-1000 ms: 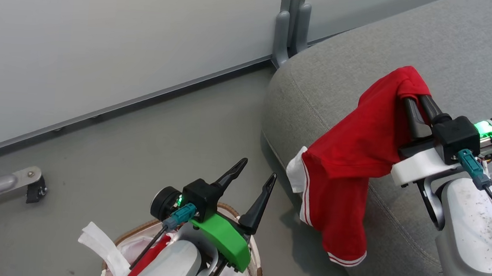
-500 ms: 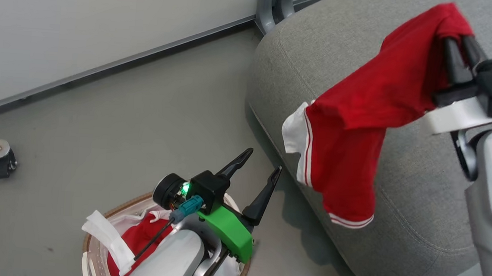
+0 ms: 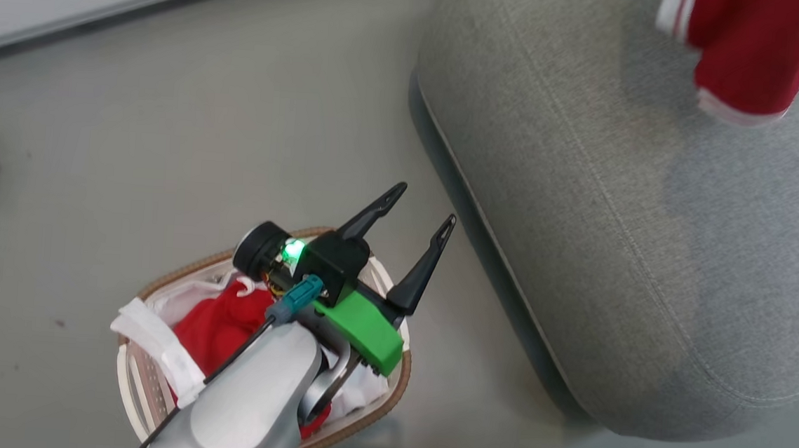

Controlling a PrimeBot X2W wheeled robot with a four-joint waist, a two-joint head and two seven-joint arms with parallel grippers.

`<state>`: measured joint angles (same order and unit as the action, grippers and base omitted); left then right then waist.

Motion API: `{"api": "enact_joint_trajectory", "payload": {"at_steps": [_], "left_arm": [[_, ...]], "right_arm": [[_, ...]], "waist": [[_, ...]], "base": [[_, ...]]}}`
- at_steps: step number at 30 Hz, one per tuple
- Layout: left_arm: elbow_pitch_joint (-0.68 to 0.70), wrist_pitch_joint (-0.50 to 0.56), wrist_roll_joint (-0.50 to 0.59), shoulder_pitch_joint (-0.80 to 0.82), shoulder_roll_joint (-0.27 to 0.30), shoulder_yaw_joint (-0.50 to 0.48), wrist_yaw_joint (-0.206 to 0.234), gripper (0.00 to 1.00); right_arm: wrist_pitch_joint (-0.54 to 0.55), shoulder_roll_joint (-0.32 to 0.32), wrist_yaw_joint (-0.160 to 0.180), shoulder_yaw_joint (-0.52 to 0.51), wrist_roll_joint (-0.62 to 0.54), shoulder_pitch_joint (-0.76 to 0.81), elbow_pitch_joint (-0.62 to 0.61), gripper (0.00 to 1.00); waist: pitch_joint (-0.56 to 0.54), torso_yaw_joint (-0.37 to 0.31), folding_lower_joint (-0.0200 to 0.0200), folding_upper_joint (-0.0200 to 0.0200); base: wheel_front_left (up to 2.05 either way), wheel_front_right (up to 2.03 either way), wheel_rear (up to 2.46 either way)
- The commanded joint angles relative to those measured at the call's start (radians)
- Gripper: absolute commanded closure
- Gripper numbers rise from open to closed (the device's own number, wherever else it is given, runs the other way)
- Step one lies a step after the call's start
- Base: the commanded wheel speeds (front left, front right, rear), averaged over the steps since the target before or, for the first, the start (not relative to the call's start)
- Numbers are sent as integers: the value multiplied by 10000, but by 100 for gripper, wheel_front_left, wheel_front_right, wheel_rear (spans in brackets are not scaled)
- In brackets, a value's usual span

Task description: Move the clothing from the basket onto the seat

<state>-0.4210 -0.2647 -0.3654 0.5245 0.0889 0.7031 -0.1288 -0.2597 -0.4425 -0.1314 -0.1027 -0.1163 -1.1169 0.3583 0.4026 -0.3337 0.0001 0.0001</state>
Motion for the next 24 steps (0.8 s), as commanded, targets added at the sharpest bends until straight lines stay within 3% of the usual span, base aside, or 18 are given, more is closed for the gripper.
{"api": "enact_joint_trajectory", "payload": {"at_steps": [1, 7, 12, 24], "left_arm": [[102, 5, 112, 289, 88, -36, -30, 0], [300, 5, 443, 806, 106, -182, -30, 0], [410, 5, 840, 1176, 216, -417, 69, 0], [717, 5, 1286, 1290, 335, -763, 198, 0]], "right_arm": [[36, -155, 14, -33, -133, -339, 321, 100], [9, -588, 14, 428, -791, -1276, 2182, 100], [-50, -30, 14, -270, -1052, -1504, 3481, 100], [-55, 1395, 14, -1919, -1316, 432, 3750, 100]], "waist": [[844, 354, -1, -1], [1926, 645, -1, -1], [2849, 770, -1, -1], [3673, 700, -1, -1]], "base": [[0, 0, 0], [0, 0, 0], [0, 0, 0], [0, 0, 0]]}}
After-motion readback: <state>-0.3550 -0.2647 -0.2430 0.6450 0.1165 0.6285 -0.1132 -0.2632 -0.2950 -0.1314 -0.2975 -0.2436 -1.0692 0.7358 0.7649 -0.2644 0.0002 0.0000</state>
